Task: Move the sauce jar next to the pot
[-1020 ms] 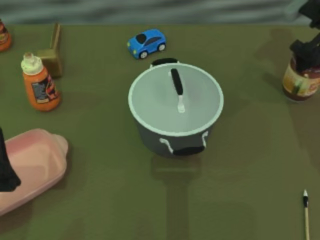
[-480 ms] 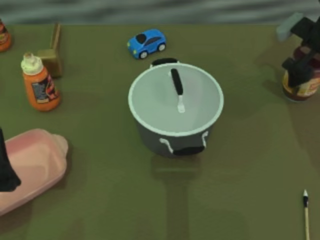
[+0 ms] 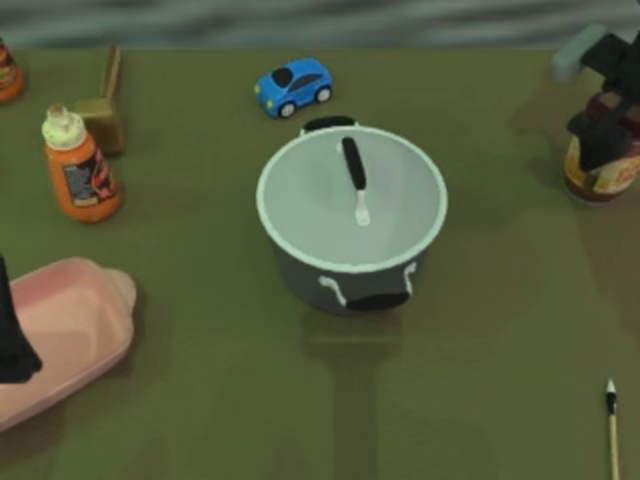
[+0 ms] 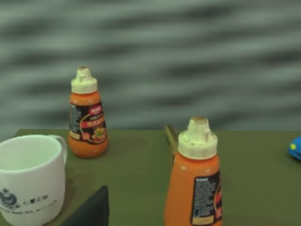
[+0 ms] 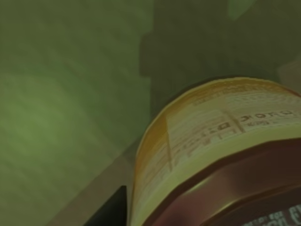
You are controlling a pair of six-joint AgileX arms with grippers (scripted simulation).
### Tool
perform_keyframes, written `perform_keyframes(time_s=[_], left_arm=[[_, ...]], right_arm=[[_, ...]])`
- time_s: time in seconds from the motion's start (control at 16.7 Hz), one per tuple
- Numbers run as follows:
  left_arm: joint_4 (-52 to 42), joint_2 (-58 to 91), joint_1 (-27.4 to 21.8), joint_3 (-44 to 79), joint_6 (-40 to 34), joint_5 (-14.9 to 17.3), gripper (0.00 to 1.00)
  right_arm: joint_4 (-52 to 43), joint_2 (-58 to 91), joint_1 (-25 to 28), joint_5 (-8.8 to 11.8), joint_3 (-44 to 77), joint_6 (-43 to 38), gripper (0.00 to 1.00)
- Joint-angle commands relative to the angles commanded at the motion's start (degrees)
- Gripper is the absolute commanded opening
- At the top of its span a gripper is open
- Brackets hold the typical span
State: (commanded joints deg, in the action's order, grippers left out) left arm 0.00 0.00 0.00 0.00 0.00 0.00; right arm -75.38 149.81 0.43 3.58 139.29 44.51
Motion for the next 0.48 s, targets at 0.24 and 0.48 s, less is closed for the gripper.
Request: perform_keyframes(time_s=[0.24, 0.48], left_arm=[[0.0, 0.0, 0.0, 0.0, 0.0, 0.0, 1.0], [0.0, 0.0, 0.0, 0.0, 0.0, 0.0, 1.0]], right_arm=[[0.0, 0.0, 0.0, 0.0, 0.0, 0.0, 0.32], [0.0, 0.0, 0.0, 0.0, 0.0, 0.0, 0.02]])
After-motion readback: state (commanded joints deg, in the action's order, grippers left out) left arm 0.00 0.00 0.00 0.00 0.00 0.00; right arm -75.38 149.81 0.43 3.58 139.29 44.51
